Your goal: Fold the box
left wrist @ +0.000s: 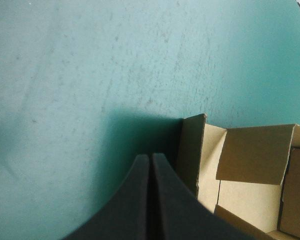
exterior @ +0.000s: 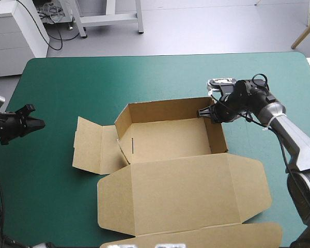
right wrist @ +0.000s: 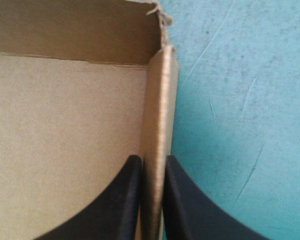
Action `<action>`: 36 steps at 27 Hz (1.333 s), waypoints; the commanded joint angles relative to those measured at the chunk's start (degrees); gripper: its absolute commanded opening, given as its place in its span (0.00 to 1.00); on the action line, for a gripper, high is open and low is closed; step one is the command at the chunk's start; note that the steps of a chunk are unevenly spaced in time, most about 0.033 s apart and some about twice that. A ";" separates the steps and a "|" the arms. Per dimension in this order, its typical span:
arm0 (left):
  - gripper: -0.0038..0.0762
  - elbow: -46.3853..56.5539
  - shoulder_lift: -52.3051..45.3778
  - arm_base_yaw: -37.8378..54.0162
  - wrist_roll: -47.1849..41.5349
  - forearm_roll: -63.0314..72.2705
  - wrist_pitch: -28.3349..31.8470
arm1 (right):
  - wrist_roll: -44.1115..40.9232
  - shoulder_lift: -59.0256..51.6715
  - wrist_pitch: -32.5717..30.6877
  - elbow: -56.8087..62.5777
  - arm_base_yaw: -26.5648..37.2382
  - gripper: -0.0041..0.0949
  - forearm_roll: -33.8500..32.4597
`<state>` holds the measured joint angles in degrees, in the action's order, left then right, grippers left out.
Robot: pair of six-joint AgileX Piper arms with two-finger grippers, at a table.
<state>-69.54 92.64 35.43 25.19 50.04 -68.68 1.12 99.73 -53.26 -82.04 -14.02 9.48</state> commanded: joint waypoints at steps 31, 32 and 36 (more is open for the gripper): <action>0.04 -1.24 -2.75 0.01 -2.29 3.66 0.75 | -4.00 -17.83 -15.77 -14.87 -0.08 0.75 -4.43; 0.04 -1.24 -2.75 0.01 -2.29 3.66 0.75 | -4.27 -18.85 -15.77 -11.94 -0.08 0.75 -4.68; 0.04 -1.24 -2.75 0.01 -2.29 3.66 1.18 | -4.27 -17.53 -15.69 -9.22 -0.51 0.75 -5.73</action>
<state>-69.54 92.64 35.43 23.41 50.22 -67.40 -3.15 83.27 -71.17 -91.02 -14.27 4.67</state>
